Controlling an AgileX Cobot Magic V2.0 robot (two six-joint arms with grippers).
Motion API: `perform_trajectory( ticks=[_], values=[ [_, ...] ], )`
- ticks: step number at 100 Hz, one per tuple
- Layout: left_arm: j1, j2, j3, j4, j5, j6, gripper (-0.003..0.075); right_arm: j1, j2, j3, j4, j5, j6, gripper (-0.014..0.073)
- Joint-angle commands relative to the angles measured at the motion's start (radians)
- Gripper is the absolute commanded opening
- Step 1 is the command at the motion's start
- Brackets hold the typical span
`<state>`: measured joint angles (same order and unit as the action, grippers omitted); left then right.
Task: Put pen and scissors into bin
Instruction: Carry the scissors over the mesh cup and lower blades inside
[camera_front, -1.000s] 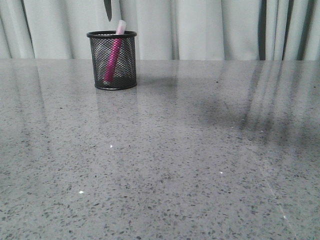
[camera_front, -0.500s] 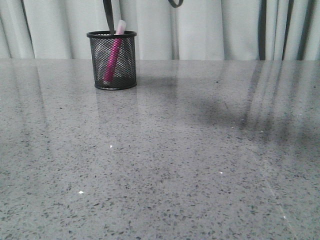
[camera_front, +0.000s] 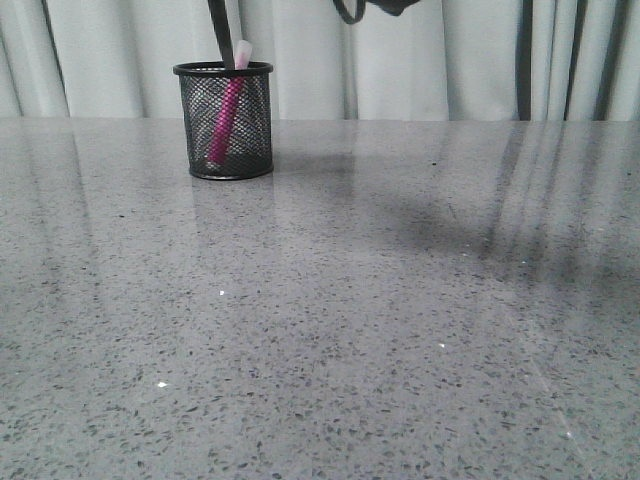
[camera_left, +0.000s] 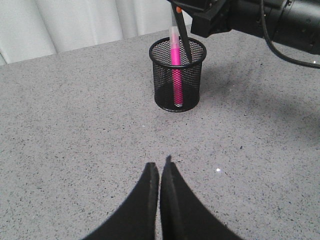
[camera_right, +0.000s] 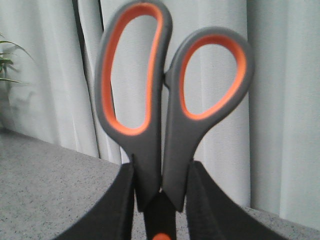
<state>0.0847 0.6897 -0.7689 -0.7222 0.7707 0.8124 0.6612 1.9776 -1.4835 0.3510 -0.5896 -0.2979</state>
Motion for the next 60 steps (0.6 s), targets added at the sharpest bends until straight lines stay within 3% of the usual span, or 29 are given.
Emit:
perform_trajectory(
  ticks=[1,60],
  values=[
    [0.003,-0.003,-0.027,-0.048,-0.043,-0.012,-0.0022,-0.007,-0.055,-0.038,-0.011,-0.094,-0.013,-0.0075],
    [0.003,-0.003,-0.027,-0.048,-0.043,-0.012,-0.0022,-0.013,-0.031,-0.038,-0.011,-0.113,-0.013,-0.0075]
  ],
)
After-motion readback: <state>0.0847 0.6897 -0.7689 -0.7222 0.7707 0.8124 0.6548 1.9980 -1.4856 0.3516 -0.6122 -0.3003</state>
